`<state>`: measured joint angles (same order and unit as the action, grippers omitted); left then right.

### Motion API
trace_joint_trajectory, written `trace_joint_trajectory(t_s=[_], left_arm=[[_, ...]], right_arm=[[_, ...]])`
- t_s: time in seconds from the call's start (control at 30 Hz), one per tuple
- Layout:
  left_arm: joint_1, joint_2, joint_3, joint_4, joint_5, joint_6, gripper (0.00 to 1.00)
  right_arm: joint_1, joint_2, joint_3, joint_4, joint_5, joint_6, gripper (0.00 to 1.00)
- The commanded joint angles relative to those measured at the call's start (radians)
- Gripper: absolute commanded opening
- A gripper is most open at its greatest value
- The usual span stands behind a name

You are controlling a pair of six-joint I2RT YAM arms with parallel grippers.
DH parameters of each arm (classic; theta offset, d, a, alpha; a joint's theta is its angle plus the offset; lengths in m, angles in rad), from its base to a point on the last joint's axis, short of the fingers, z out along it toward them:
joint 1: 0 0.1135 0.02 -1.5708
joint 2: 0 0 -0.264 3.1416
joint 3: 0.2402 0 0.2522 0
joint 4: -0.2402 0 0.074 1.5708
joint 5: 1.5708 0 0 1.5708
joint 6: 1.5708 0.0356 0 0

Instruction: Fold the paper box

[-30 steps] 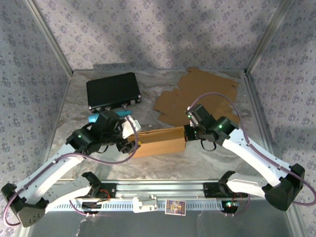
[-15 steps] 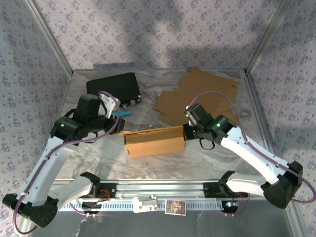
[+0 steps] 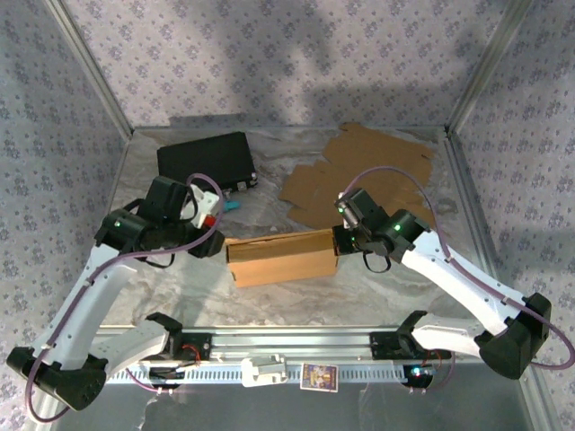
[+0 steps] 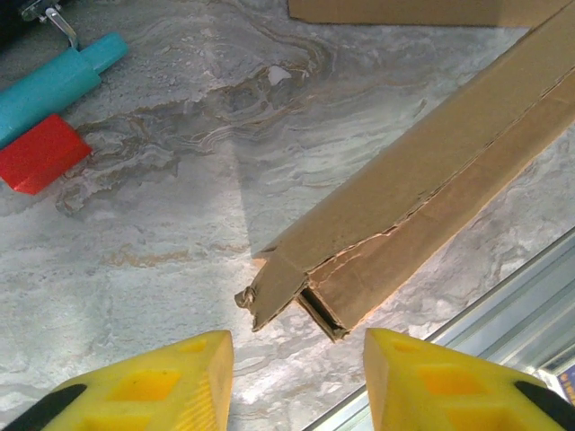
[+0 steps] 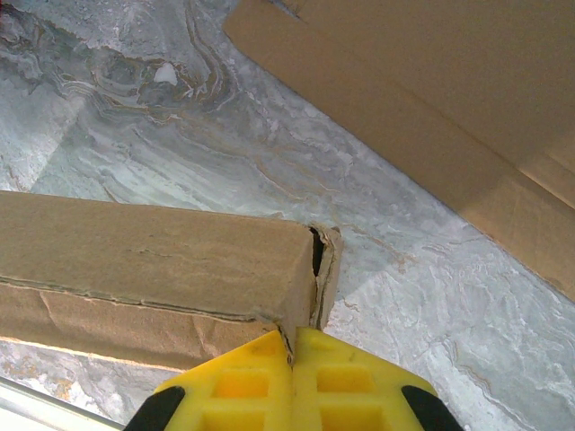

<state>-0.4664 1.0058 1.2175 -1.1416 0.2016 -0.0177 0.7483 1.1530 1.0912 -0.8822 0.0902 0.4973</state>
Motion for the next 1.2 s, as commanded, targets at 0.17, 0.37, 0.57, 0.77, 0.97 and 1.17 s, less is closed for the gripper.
trace_joint_trajectory(t_s=[0.17, 0.37, 0.57, 0.77, 0.97, 1.17], left_arm=[[0.002, 0.039, -0.046, 0.034, -0.036, 0.083, 0.4], [-0.006, 0.075, -0.064, 0.061, -0.03, 0.081, 0.35], [-0.015, 0.074, -0.073, 0.059, -0.03, 0.079, 0.27], [-0.023, 0.07, -0.084, 0.068, -0.04, 0.072, 0.19], [-0.039, 0.091, -0.079, 0.079, -0.051, 0.03, 0.09], [-0.07, 0.093, -0.072, 0.09, -0.07, -0.038, 0.04]], right_arm=[[-0.009, 0.019, 0.005, -0.062, -0.03, -0.011, 0.0], [-0.014, 0.024, 0.007, -0.061, -0.036, -0.013, 0.0], [-0.018, 0.029, 0.012, -0.059, -0.035, -0.011, 0.0], [-0.018, 0.029, 0.012, -0.058, -0.038, -0.011, 0.0], [-0.017, 0.031, 0.013, -0.056, -0.035, -0.011, 0.0], [-0.01, 0.031, 0.013, -0.051, -0.027, -0.01, 0.0]])
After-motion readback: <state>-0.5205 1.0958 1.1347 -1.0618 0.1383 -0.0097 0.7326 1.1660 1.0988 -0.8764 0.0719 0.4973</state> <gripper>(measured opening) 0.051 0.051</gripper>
